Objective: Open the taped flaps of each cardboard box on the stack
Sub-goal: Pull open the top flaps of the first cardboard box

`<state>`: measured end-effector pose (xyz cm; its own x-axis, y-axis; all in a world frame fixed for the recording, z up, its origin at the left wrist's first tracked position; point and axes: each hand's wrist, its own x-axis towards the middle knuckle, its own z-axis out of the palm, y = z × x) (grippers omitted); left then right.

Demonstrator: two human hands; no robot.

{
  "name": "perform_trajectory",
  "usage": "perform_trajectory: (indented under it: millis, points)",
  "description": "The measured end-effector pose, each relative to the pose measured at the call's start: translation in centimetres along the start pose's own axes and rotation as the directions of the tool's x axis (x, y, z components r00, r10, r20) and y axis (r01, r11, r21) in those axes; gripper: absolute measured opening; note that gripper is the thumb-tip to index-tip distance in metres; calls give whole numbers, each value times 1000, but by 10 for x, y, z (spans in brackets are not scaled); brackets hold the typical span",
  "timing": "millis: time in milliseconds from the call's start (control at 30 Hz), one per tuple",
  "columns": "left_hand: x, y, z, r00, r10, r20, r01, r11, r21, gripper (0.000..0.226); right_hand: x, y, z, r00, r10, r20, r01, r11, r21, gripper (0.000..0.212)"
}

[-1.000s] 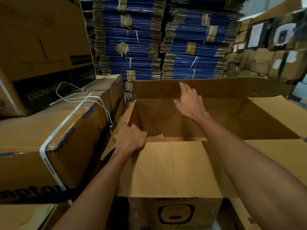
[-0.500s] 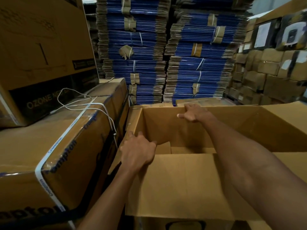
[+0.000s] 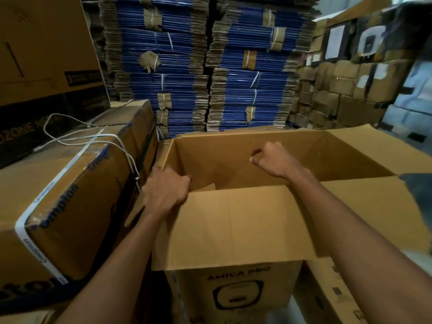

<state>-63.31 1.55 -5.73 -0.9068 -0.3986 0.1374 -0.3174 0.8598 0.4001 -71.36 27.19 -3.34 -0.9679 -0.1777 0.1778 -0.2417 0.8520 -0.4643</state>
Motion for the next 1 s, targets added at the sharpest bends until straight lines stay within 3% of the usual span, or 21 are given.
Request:
perform_trajectory:
  millis: [100,167,233,300,367,433,467,533,567,600,667,700,733,800,900,967,1000]
  points:
    - [-14,-4,4,972,85,-219,-107,990,-92,35,-55,30,-15,973,44,-228,-49,999,-14,18]
    - [-25,-11,11,900,198,-389,-257,961,-106,31,-89,58,-21,905,-25,-425,-30,992,-122,20]
    - [-39,-23,25,856,250,-453,-349,926,-147,32,-118,91,-22,839,-76,-539,-30,982,-185,23]
    - [-59,-38,46,856,186,-482,-353,892,-283,44,-143,127,-18,811,17,-584,-97,990,-105,34]
    - [-78,-54,68,874,21,-486,-312,790,-528,60,-164,158,-7,770,170,-614,-183,982,42,49]
    - [-89,-65,84,888,-176,-425,-216,656,-723,61,-182,186,9,686,379,-621,-219,922,320,56]
    - [-91,-72,92,891,-270,-366,-152,581,-800,57,-189,197,16,634,517,-575,-196,827,527,54]
    - [-93,-81,108,891,-415,-185,-45,324,-945,44,-201,212,33,590,727,-351,-32,455,890,41]
    - [-97,-85,117,900,-427,-88,7,217,-976,31,-206,217,41,609,762,-219,26,257,966,32]
    - [-100,-92,126,929,-370,-22,48,179,-983,19,-209,220,50,642,756,-123,33,134,990,27]
    - [-104,-102,141,980,-178,87,142,325,-935,29,-210,230,67,704,709,-51,-58,129,990,25]
    - [-103,-106,148,979,-118,166,201,412,-889,42,-209,230,71,721,692,-41,-102,165,981,34]
    - [-102,-107,148,967,-68,244,249,438,-864,53,-206,234,75,735,678,-29,-148,202,968,49]
    - [-98,-107,147,942,-49,333,309,519,-797,54,-200,239,75,742,670,0,-284,314,906,60]
    - [-96,-101,139,902,-101,420,394,592,-703,27,-187,244,66,776,627,66,-423,439,793,43]
    - [-101,-92,129,888,-68,454,396,613,-684,28,-180,242,60,775,621,119,-483,459,746,28]
    - [-102,-89,126,885,-53,463,395,614,-684,31,-176,244,59,773,623,122,-494,470,731,30]
